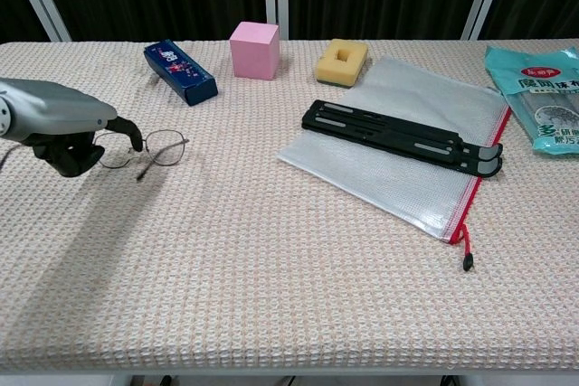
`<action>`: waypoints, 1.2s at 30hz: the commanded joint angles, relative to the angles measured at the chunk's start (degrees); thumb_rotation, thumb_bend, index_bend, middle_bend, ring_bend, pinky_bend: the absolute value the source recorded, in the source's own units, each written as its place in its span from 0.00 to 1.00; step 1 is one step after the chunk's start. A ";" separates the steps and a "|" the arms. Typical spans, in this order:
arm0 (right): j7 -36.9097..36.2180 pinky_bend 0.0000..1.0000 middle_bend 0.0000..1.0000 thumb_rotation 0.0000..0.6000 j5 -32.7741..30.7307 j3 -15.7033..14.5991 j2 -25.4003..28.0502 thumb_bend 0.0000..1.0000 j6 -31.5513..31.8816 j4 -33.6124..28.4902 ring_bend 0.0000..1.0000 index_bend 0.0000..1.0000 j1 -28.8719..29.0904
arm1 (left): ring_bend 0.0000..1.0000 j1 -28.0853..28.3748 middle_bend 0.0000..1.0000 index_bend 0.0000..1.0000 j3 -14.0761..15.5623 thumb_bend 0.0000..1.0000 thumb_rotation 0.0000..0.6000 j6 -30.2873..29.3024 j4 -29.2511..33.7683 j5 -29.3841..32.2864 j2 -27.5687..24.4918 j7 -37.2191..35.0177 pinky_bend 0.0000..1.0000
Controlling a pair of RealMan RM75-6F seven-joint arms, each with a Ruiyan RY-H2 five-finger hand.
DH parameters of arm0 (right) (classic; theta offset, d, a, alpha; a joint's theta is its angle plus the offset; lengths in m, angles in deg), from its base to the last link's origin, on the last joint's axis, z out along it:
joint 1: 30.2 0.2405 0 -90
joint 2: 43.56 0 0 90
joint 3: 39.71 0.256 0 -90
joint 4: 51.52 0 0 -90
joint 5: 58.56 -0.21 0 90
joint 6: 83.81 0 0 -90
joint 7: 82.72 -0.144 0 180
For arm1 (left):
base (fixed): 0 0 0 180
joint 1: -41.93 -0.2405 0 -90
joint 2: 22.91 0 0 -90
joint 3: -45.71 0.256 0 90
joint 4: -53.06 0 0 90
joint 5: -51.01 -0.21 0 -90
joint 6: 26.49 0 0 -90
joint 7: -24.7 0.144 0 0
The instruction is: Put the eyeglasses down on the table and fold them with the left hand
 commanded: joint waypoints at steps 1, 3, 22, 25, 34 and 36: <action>0.15 0.00 0.00 1.00 -0.02 0.00 -0.08 0.38 -0.15 0.02 0.00 0.00 0.08 | 0.99 1.10 1.00 0.19 0.14 0.72 1.00 0.50 -0.03 0.90 -0.50 -0.28 1.00; 0.23 0.00 0.00 1.00 -0.10 0.04 -0.11 0.38 -0.29 0.03 0.00 0.00 0.15 | 0.99 1.89 1.00 0.19 0.12 0.72 1.00 0.71 0.59 1.44 -1.29 -0.51 1.00; -0.11 0.00 0.00 1.00 -0.14 0.10 0.01 0.38 -0.60 0.19 0.00 0.00 0.29 | 0.98 -4.14 1.00 0.28 7.23 0.72 1.00 -4.86 14.70 -7.94 -11.93 -9.48 1.00; 0.09 0.00 0.00 1.00 -0.08 0.11 0.06 0.38 -0.79 0.04 0.00 0.00 0.44 | 0.97 -7.92 1.00 0.29 9.29 0.72 1.00 -7.58 14.73 -11.30 -13.10 -12.33 1.00; 1.82 0.00 0.00 1.00 1.81 -0.51 0.50 0.41 -0.69 -1.53 0.00 0.00 0.88 | 0.96 -16.32 1.00 0.11 7.27 0.72 1.00 -17.89 6.64 -15.29 -10.24 -19.87 1.00; 2.15 0.00 0.00 1.00 1.95 -0.49 0.52 0.42 -0.54 -1.91 0.00 0.00 0.90 | 0.96 -18.02 1.00 0.07 5.94 0.72 1.00 -20.60 4.81 -18.61 -8.33 -22.09 1.00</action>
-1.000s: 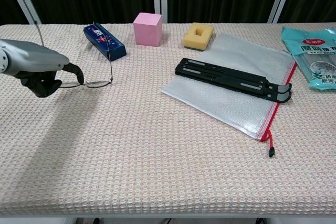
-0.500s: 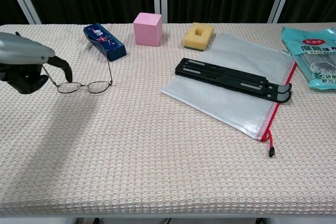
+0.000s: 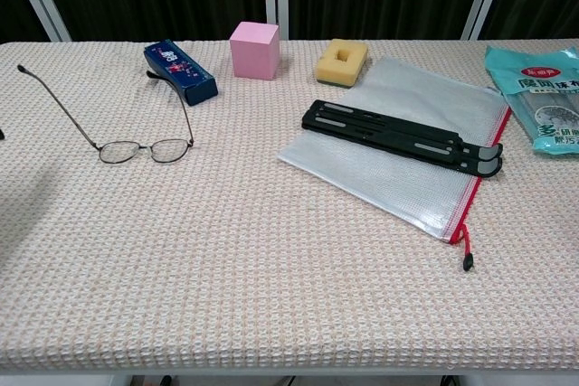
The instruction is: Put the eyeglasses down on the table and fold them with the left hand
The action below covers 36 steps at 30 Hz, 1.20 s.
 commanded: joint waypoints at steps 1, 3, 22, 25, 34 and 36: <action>0.41 0.00 0.00 1.00 0.18 -0.02 0.06 0.42 0.20 -0.40 0.00 0.00 0.02 | 0.96 -3.26 1.00 0.05 -2.55 0.72 1.00 -4.74 -3.70 -5.97 3.65 -4.26 1.00; 0.69 0.00 0.00 1.00 0.26 -0.04 0.09 0.42 0.32 -0.65 0.00 0.00 -0.01 | 0.96 -4.07 1.00 0.03 -3.29 0.72 1.00 -5.60 -4.85 -8.82 5.38 -5.35 1.00; -1.04 0.00 0.00 1.00 -0.49 -0.10 0.53 0.44 0.33 0.36 0.00 0.00 -0.44 | 0.97 -2.85 1.00 0.00 -8.49 0.72 1.00 -1.28 -10.48 -8.03 17.72 3.64 1.00; -1.14 0.00 0.00 1.00 -0.64 -0.07 0.40 0.44 0.08 0.52 0.00 0.00 -0.34 | 0.97 -2.03 1.00 0.00 -9.28 0.72 1.00 0.32 -11.77 -7.15 19.01 4.66 1.00; -1.29 0.00 0.00 1.00 -1.18 -0.17 0.11 0.44 -0.95 1.08 0.00 0.00 -0.05 | 0.97 -0.23 1.00 0.00 -9.72 0.72 1.00 5.20 -16.16 -2.54 22.26 7.78 1.00; -1.40 0.00 0.00 1.00 -1.13 -0.13 -0.01 0.45 -0.86 1.23 0.00 0.00 -0.04 | 0.97 -0.30 1.00 0.00 -10.14 0.72 1.00 4.93 -16.62 -2.62 22.73 7.43 1.00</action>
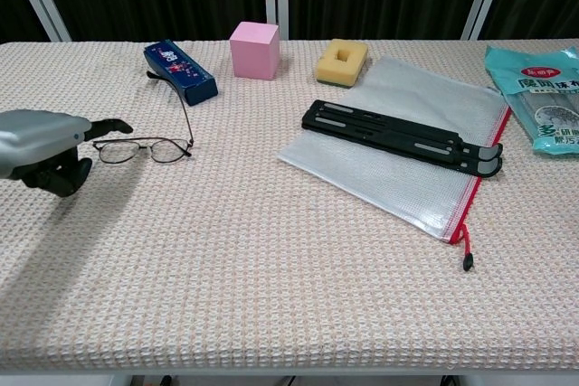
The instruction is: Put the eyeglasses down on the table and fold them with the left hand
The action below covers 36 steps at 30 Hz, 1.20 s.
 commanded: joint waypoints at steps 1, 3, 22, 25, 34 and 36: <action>-0.16 0.00 0.00 1.00 0.09 0.03 -0.08 0.45 0.18 0.13 0.00 0.00 -0.01 | 0.97 -0.21 1.00 0.00 -0.75 0.72 1.00 -0.95 -0.55 -0.54 0.62 -0.84 1.00; -0.23 0.00 0.00 1.00 0.10 0.08 0.02 0.45 0.29 0.20 0.00 0.00 -0.04 | 0.97 -0.74 1.00 0.00 -1.25 0.72 1.00 -2.89 -0.09 -2.09 0.29 -1.39 1.00; -1.04 0.00 0.00 1.00 0.62 0.32 -0.10 0.45 1.35 0.42 0.00 0.00 -0.14 | 0.93 -2.82 0.98 0.00 1.91 0.75 1.00 -12.94 8.91 -34.74 -3.10 -12.82 0.99; -1.08 0.00 0.00 1.00 0.50 0.28 -0.09 0.45 1.39 0.49 0.00 0.00 -0.25 | 0.93 -2.37 0.98 0.00 2.99 0.75 1.00 -10.15 7.03 -36.02 -0.61 -12.78 0.99; -1.15 0.00 0.00 1.00 -0.20 0.26 -0.42 0.45 0.98 0.97 0.00 0.00 -0.38 | 0.94 -1.18 0.99 0.00 -0.45 0.75 1.00 -4.60 -0.57 -30.61 8.70 -8.64 0.99; -1.13 0.00 0.00 1.00 -0.37 0.29 -0.41 0.45 0.83 0.96 0.00 0.00 -0.37 | 0.94 -0.96 0.99 0.00 -1.75 0.75 1.00 -3.90 -1.25 -27.93 9.76 -6.20 0.99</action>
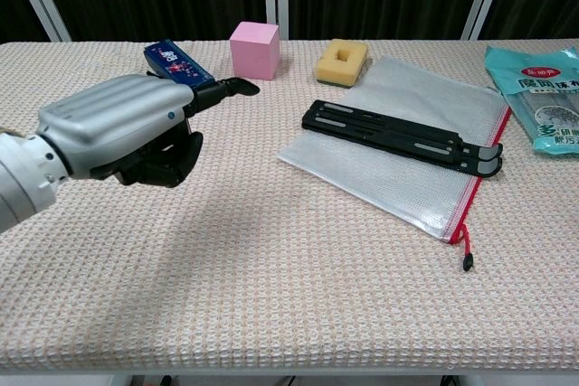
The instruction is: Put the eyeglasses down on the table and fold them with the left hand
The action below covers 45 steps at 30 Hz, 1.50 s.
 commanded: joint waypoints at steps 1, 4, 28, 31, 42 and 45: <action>0.05 0.00 0.00 1.00 -0.19 0.02 -0.02 0.45 -0.26 0.03 0.00 0.00 0.05 | 0.94 0.79 0.99 0.00 -3.04 0.75 1.00 1.91 -2.13 5.47 2.81 5.04 0.99; 0.04 0.00 0.00 1.00 -0.27 -0.12 -0.09 0.45 -0.84 0.22 0.00 0.00 0.22 | 0.94 1.14 1.00 0.00 -4.86 0.75 1.00 2.20 -3.78 9.72 4.53 9.16 0.99; -1.22 0.00 0.00 1.00 -0.43 0.01 -1.51 0.45 -2.09 2.67 0.00 0.00 1.14 | 0.94 -1.80 1.00 0.00 -6.11 0.79 1.00 -6.12 -2.53 22.68 5.80 26.49 0.99; -1.15 0.00 0.00 1.00 -0.30 -0.03 -1.47 0.45 -2.07 2.56 0.00 0.00 1.19 | 0.94 -2.44 1.00 0.00 -5.56 0.79 1.00 -6.70 -1.35 23.47 5.01 26.94 0.99; 0.64 0.00 0.00 1.00 -0.49 -0.26 -0.87 0.44 -2.41 0.91 0.00 0.00 1.18 | 0.95 -4.20 1.00 0.00 -5.21 0.79 1.00 -3.80 -4.81 27.55 3.02 22.58 0.99; 0.85 0.00 0.00 1.00 -0.43 -0.25 -0.81 0.44 -2.30 0.66 0.00 0.00 1.18 | 0.95 -4.71 1.00 0.00 -4.97 0.79 1.00 -3.11 -5.33 28.05 2.33 21.09 0.99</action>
